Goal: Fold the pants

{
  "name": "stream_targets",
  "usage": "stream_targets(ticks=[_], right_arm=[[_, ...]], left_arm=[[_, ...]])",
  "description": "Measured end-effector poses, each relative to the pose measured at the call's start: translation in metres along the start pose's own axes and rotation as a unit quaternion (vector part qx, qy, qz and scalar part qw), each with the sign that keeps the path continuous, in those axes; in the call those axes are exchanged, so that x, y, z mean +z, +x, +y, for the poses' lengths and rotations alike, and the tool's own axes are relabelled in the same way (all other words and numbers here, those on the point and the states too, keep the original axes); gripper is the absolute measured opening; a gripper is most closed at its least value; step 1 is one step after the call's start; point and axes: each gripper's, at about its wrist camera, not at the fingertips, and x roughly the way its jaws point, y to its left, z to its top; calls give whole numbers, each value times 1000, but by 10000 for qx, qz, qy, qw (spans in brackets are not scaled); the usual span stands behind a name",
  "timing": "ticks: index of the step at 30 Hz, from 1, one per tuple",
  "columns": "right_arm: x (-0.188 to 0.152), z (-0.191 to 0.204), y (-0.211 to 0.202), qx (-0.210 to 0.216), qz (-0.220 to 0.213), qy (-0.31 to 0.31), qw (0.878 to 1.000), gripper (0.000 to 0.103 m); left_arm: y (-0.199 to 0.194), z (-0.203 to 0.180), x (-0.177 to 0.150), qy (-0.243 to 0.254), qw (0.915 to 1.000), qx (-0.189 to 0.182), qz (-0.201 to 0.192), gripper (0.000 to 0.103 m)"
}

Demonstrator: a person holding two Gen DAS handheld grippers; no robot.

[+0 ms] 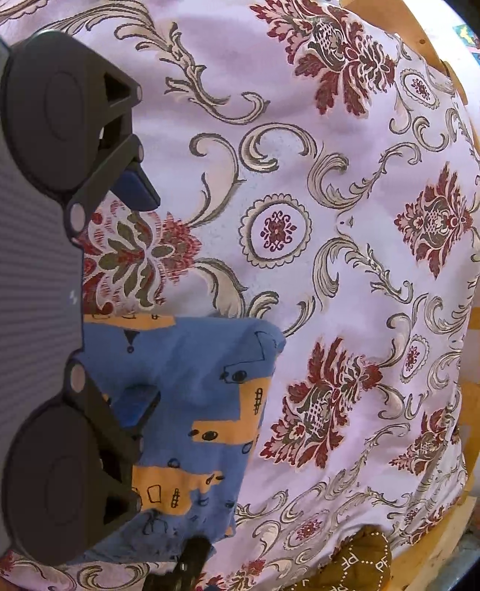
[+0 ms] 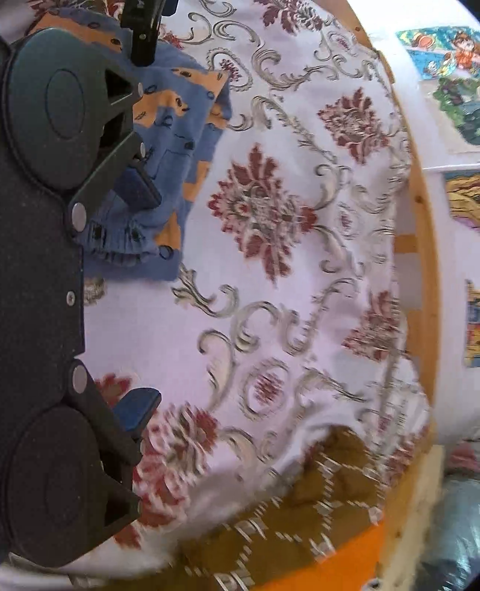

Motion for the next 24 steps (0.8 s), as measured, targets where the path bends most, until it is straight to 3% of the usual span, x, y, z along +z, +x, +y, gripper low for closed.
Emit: stream_targets(ticks=[3, 5, 8, 13, 14, 15, 16, 17, 18, 19, 21, 24], right_arm=[[-2, -9, -8, 771, 144, 207, 9967, 102], [-5, -11, -3, 1243, 478, 228, 9908, 102], [-12, -18, 13, 1421, 714, 529, 9859, 102], [-19, -48, 35, 2176, 842, 1642, 9584, 100], [-19, -50, 36, 2258, 832, 1710, 9554, 93], [-19, -51, 36, 2287, 846, 1728, 9543, 78], [-19, -51, 37, 2252, 875, 1689, 9556, 70], [-19, -50, 36, 2237, 896, 1631, 9567, 54], [-20, -49, 36, 2264, 917, 1595, 9565, 46], [-21, -49, 36, 2260, 902, 1569, 9572, 45], [-20, -45, 32, 2217, 812, 1430, 9612, 31], [-16, -36, 20, 2005, 562, 1012, 9728, 19]], left_arm=[[-10, 6, -3, -93, 9999, -117, 29, 103], [-18, 12, -7, -189, 9990, -390, 121, 103], [-20, 16, -10, -293, 9957, -847, 249, 103], [-4, 8, -7, -187, 9942, -932, 510, 102], [1, 7, -6, -188, 9935, -957, 580, 101], [4, 7, -5, -188, 9931, -980, 620, 94], [6, 7, -4, -195, 9923, -1032, 654, 83], [6, 8, -4, -219, 9908, -1148, 686, 78], [7, 8, -5, -231, 9895, -1249, 685, 69], [7, 7, -5, -233, 9879, -1373, 680, 53], [4, 6, -6, -219, 9867, -1470, 652, 45], [-2, 5, -7, -188, 9878, -1460, 503, 27]])
